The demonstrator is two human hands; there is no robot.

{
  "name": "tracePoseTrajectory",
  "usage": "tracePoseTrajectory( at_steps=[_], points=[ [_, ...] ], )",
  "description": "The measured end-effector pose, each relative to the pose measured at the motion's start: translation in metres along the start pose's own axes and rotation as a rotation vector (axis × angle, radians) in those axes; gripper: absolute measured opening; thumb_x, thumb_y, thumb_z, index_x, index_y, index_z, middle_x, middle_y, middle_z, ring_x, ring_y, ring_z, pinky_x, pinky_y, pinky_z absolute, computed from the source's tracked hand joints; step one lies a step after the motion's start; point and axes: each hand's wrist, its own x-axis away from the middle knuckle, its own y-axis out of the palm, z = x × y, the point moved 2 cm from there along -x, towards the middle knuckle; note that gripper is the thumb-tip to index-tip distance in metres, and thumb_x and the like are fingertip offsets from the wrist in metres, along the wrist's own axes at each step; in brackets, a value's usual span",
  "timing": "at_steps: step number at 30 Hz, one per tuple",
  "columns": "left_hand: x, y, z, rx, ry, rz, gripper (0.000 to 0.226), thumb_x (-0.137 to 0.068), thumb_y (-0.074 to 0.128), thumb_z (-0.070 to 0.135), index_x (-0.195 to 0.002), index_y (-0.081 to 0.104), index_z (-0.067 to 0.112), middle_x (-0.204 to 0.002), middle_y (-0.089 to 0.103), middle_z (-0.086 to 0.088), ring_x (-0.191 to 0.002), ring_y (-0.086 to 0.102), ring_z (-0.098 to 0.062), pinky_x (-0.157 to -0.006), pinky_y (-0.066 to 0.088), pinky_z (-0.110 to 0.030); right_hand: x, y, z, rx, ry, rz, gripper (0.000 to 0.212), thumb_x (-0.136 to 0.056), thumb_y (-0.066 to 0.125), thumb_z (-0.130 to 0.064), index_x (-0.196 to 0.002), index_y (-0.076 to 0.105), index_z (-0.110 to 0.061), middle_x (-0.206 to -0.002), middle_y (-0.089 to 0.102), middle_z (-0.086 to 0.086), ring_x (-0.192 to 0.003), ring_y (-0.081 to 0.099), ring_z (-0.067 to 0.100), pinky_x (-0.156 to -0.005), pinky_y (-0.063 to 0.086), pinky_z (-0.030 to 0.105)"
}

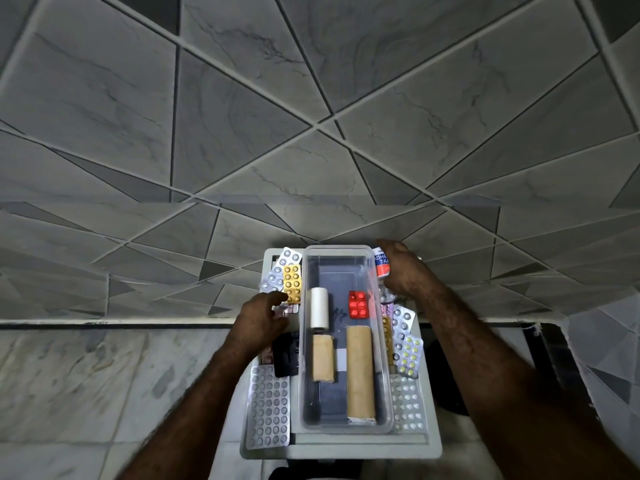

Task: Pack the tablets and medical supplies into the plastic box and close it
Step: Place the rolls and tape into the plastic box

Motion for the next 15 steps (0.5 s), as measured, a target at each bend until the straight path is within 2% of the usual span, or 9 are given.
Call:
tracePoseTrajectory(
  at_steps=[3,5,9,12,15],
  points=[
    [0.002,0.003,-0.001,-0.015,0.006,-0.025,0.046,-0.084,0.068,0.015,-0.130,0.058,0.020,-0.129,0.060,-0.010,-0.104,0.065,-0.023,-0.078,0.045,-0.023,-0.002,0.002,0.001,-0.019,0.011,0.017,0.057,-0.079,0.069,-0.018,-0.132,0.051,-0.021,-0.138,0.053,0.010,-0.126,0.051,0.027,-0.102,0.042,0.031],
    [0.004,0.003,-0.004,-0.067,0.024,-0.070,0.055,-0.080,0.073,0.019,-0.132,0.056,0.021,-0.130,0.059,-0.010,-0.109,0.061,-0.026,-0.084,0.049,-0.028,-0.001,0.001,-0.001,-0.026,0.013,0.024,0.056,-0.078,0.068,-0.015,-0.132,0.051,-0.022,-0.137,0.053,0.010,-0.124,0.052,0.027,-0.102,0.043,0.032],
    [0.013,0.008,-0.010,-0.293,0.059,-0.160,0.073,-0.071,0.078,0.036,-0.137,0.049,0.025,-0.133,0.052,-0.007,-0.118,0.050,-0.027,-0.094,0.047,-0.035,0.001,-0.001,0.000,-0.021,-0.005,0.049,0.057,-0.079,0.066,-0.007,-0.133,0.051,-0.016,-0.136,0.052,0.013,-0.122,0.052,0.031,-0.102,0.044,0.034],
    [0.021,0.016,-0.010,-0.338,0.080,-0.156,0.067,-0.068,0.079,0.038,-0.128,0.053,0.025,-0.126,0.053,-0.006,-0.111,0.052,-0.026,-0.088,0.051,-0.035,0.002,-0.001,0.000,-0.018,0.012,0.087,0.062,-0.074,0.069,-0.004,-0.132,0.051,-0.016,-0.133,0.054,0.012,-0.116,0.056,0.031,-0.095,0.046,0.033],
    [0.024,0.023,-0.008,-0.320,0.078,-0.132,0.057,-0.072,0.076,0.036,-0.122,0.054,0.023,-0.125,0.053,-0.006,-0.106,0.058,-0.024,-0.083,0.052,-0.033,0.005,-0.003,0.001,-0.075,0.062,0.137,0.068,-0.069,0.074,-0.005,-0.131,0.051,-0.018,-0.129,0.055,0.010,-0.108,0.059,0.030,-0.080,0.049,0.030]
  ],
)
